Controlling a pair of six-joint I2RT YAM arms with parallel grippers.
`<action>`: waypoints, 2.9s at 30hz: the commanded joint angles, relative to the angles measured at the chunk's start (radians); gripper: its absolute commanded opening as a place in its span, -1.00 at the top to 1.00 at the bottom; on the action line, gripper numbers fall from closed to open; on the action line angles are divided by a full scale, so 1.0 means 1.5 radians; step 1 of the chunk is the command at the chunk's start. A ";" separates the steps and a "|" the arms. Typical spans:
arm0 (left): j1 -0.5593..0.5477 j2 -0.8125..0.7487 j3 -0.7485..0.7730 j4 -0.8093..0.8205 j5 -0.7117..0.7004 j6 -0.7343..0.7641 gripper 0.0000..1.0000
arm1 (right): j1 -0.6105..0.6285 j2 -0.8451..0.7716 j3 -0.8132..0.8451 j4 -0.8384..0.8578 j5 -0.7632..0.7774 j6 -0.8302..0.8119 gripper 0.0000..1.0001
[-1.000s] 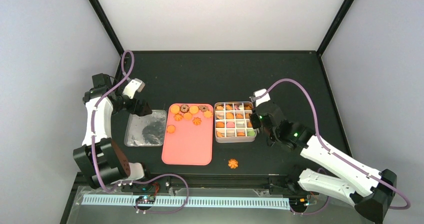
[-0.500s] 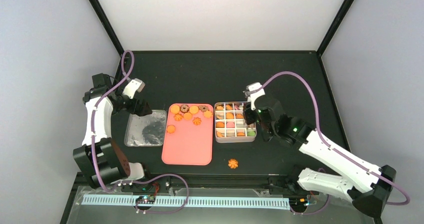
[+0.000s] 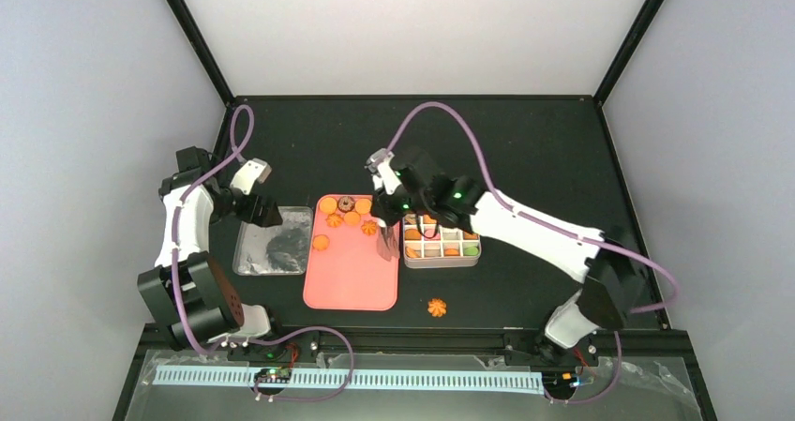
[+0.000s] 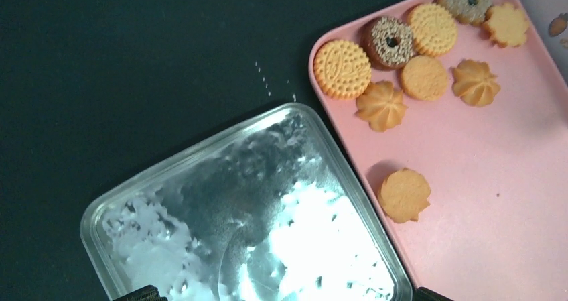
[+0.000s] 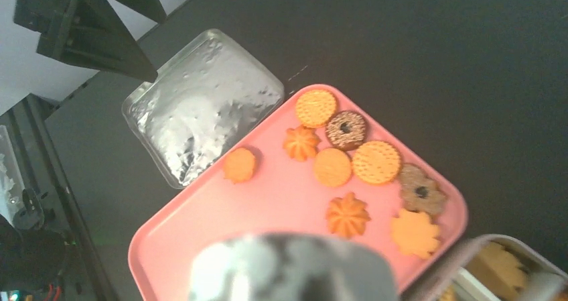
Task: Pack the cookies
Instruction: Place the clamp on the plate, then pick up the box lid from the center of the board.
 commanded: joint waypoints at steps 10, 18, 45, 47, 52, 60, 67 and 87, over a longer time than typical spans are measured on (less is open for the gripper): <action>0.040 0.025 -0.042 0.051 -0.067 0.041 -0.97 | 0.000 0.304 0.252 -0.130 -0.085 0.042 0.37; 0.092 0.119 -0.046 0.085 -0.090 0.051 -0.97 | -0.027 0.410 0.322 -0.126 -0.065 0.100 0.12; 0.095 0.346 0.055 0.184 -0.209 -0.028 -0.81 | -0.029 0.078 0.069 0.055 0.040 0.053 -0.94; 0.095 0.358 0.060 0.177 -0.204 -0.025 -0.81 | -0.029 0.071 0.064 0.055 0.044 0.054 -0.97; 0.096 0.394 0.071 0.169 -0.207 -0.021 -0.80 | -0.029 0.043 0.047 0.058 0.055 0.047 -0.99; 0.096 0.440 0.082 0.160 -0.203 -0.014 -0.64 | -0.029 0.019 0.021 0.059 0.071 0.048 -0.99; 0.096 0.428 0.079 0.137 -0.186 0.006 -0.08 | -0.029 0.010 0.015 0.059 0.076 0.047 -0.99; 0.073 0.262 0.111 -0.028 -0.032 0.042 0.97 | -0.029 -0.002 0.015 0.057 0.082 0.043 -0.99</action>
